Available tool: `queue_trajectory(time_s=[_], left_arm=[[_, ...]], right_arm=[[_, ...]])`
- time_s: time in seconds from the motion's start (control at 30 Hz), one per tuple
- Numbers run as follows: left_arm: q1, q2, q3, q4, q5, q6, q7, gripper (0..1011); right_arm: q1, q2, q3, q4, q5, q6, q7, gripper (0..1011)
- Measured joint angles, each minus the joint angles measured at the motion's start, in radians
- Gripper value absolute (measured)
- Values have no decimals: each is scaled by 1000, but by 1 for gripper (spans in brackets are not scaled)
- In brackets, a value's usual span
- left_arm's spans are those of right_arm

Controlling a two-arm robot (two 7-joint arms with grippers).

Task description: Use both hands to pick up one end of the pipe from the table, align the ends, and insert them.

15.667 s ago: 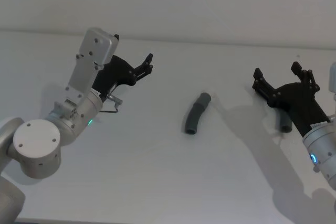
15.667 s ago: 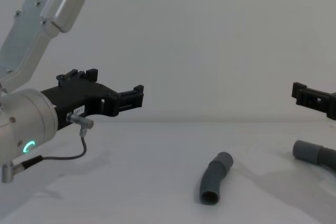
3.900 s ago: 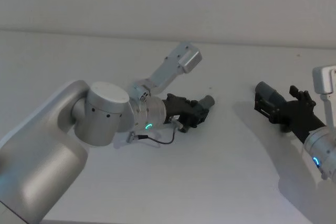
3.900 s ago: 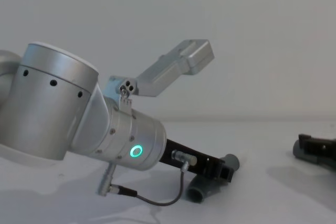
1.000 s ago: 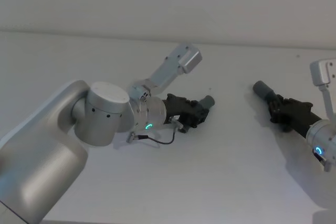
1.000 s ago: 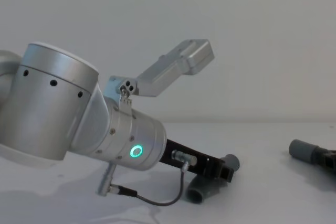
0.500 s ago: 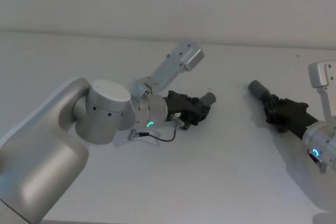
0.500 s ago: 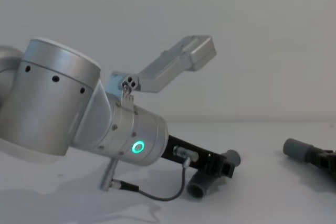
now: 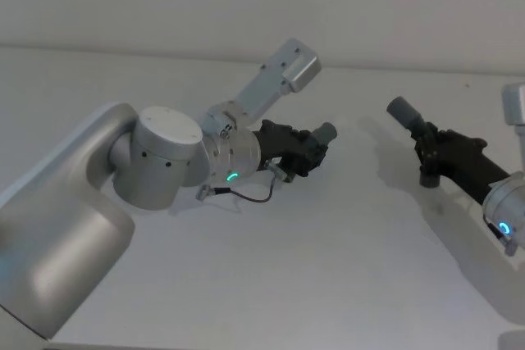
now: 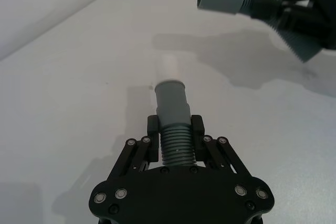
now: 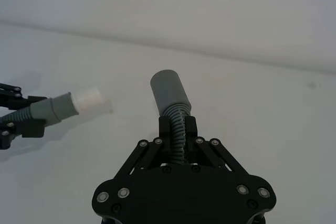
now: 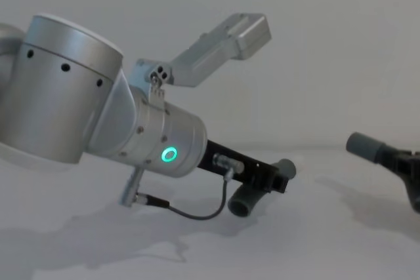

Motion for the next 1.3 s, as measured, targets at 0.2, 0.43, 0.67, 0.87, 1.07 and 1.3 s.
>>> queue_trajectory(time_s=[0.2, 0.43, 0.67, 0.87, 1.07, 1.3], left_arm=[[-25, 38, 12, -6, 5, -3, -57, 348], [-53, 103, 28, -18, 3, -13, -150, 348], [-84, 164, 46, -30, -10, -37, -254, 348], [-120, 213, 64, -40, -19, -61, -338, 348], [-158, 244, 83, -41, -23, -87, -410, 347], [-210, 264, 116, -30, -16, -138, -483, 348]], right_arm=[[7, 40, 23, 6, 31, -65, 69, 158], [20, 86, 41, 27, 59, -114, 149, 157], [44, 143, 46, 60, 92, -158, 262, 157], [72, 189, 37, 89, 116, -182, 358, 157], [103, 230, 20, 118, 140, -192, 462, 157], [146, 275, -11, 149, 159, -185, 571, 157]])
